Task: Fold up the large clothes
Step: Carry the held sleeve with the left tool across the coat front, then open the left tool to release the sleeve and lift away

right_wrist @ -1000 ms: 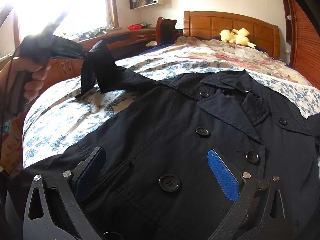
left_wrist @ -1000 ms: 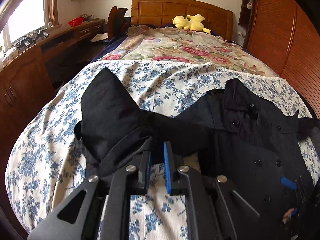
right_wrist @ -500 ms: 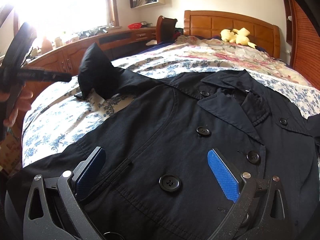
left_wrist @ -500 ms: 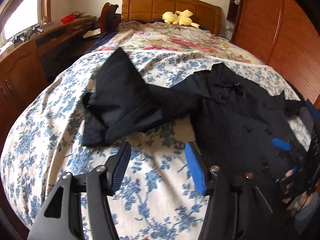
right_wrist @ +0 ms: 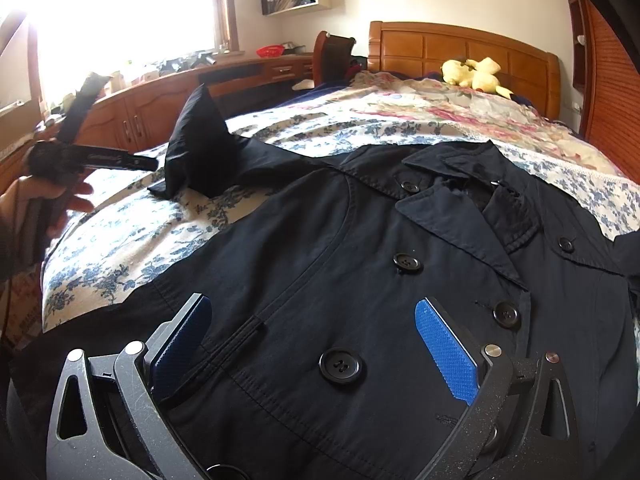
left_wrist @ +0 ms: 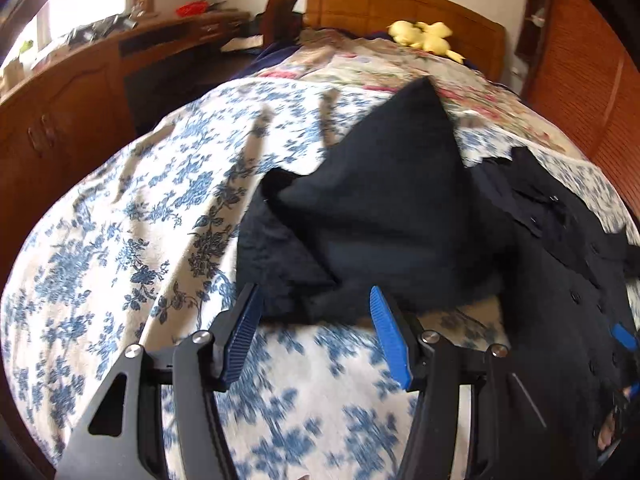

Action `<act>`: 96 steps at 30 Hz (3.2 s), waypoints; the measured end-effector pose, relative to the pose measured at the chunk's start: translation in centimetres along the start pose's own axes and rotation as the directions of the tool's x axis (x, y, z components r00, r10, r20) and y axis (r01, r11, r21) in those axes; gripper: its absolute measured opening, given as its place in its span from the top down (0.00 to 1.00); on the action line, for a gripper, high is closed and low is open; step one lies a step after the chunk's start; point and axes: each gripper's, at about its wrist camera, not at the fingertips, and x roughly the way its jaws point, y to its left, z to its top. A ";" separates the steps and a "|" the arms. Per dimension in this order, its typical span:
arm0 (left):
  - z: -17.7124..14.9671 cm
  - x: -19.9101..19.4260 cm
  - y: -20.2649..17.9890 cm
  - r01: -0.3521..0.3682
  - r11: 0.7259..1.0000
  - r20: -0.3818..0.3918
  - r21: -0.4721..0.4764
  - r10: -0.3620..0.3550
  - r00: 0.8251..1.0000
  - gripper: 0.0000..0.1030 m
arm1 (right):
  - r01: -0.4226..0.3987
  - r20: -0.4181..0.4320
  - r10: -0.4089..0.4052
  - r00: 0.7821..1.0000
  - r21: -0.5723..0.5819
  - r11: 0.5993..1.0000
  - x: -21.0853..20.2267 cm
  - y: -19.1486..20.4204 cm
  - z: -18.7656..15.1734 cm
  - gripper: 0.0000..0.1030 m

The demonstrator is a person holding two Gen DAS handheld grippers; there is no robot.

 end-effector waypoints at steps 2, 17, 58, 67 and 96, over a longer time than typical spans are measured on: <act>0.3 1.3 0.8 0.001 1.000 -0.018 -0.026 -0.002 1.000 0.46 | 0.000 -0.003 0.000 1.000 -0.002 1.000 0.1 0.0 0.0 0.00; 0.5 6.0 2.4 -0.072 0.996 -0.116 -0.055 0.066 0.991 0.46 | -0.008 -0.014 0.008 1.000 -0.008 1.000 0.2 0.2 -0.1 0.00; -4.1 -18.2 -25.0 0.267 0.887 0.162 0.376 -0.346 0.924 0.92 | 0.198 0.052 -0.203 0.978 0.092 0.976 -13.5 -8.3 -3.3 0.00; -9.0 -19.2 -22.9 0.253 0.893 0.153 0.371 -0.328 0.932 0.70 | 0.170 0.054 -0.175 0.983 0.076 0.982 -13.0 -6.6 -1.8 0.00; -14.3 -20.9 -10.1 0.146 0.969 0.220 0.200 -0.189 0.957 0.50 | 0.035 -0.088 -0.029 0.996 0.057 0.998 -1.8 -1.9 0.3 0.00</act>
